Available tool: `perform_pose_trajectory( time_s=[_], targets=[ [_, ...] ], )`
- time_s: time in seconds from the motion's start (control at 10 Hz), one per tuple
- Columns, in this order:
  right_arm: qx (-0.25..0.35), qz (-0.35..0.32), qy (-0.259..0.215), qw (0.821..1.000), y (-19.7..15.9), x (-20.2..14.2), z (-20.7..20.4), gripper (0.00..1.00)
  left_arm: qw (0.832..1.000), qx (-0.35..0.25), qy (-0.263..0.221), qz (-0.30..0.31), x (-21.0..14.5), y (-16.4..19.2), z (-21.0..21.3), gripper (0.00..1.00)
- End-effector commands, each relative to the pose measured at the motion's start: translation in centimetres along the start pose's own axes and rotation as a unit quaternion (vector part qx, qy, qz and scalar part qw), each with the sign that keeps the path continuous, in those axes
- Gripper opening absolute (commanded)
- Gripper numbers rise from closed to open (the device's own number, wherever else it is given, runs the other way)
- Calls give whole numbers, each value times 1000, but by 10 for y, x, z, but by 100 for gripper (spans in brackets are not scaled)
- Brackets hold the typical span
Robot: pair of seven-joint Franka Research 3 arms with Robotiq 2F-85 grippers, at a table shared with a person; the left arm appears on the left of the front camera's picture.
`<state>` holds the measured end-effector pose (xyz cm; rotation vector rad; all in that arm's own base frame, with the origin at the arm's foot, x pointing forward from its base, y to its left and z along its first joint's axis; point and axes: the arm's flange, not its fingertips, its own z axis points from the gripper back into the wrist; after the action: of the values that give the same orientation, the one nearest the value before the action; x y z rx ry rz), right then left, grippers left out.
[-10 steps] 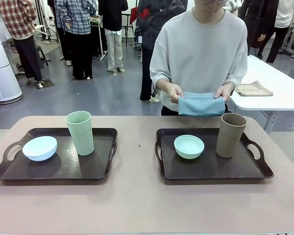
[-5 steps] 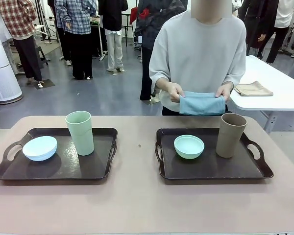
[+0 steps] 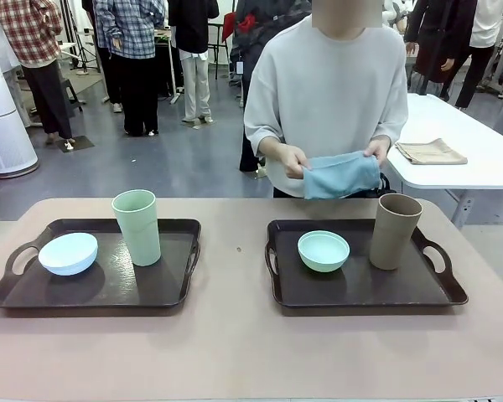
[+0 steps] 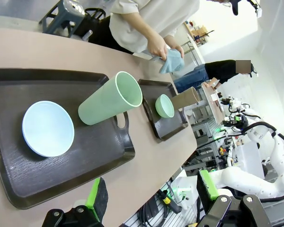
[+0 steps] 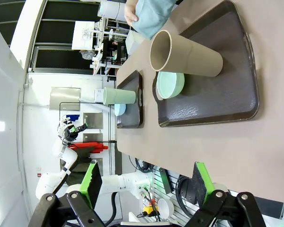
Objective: Set up a tray with a mat and arrange the tableware.
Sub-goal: Pick up the Picnic Bowl and Reusable plastic cup from the Handle tray in front of the human's position and hold them in the air.
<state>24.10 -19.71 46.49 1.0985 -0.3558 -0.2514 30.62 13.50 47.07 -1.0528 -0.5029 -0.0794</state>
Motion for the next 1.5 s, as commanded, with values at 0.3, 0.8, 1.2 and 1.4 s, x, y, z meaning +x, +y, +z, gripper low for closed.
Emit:
perform_pose_trajectory(
  time_s=[0.3,0.8,1.2,1.4],
  targets=[
    [13,6,-2,1000,-2,0,-3,100,1000,-11,-8,-13,2,2,0,100],
    [3,52,22,998,15,8,0,100,998,31,24,-51,7,-38,-16,100],
    [-63,212,67,973,35,55,-19,100,976,129,55,-165,23,-152,-87,100],
    [-79,353,123,924,42,88,-22,100,961,165,95,-201,13,-197,-133,100]
  ],
)
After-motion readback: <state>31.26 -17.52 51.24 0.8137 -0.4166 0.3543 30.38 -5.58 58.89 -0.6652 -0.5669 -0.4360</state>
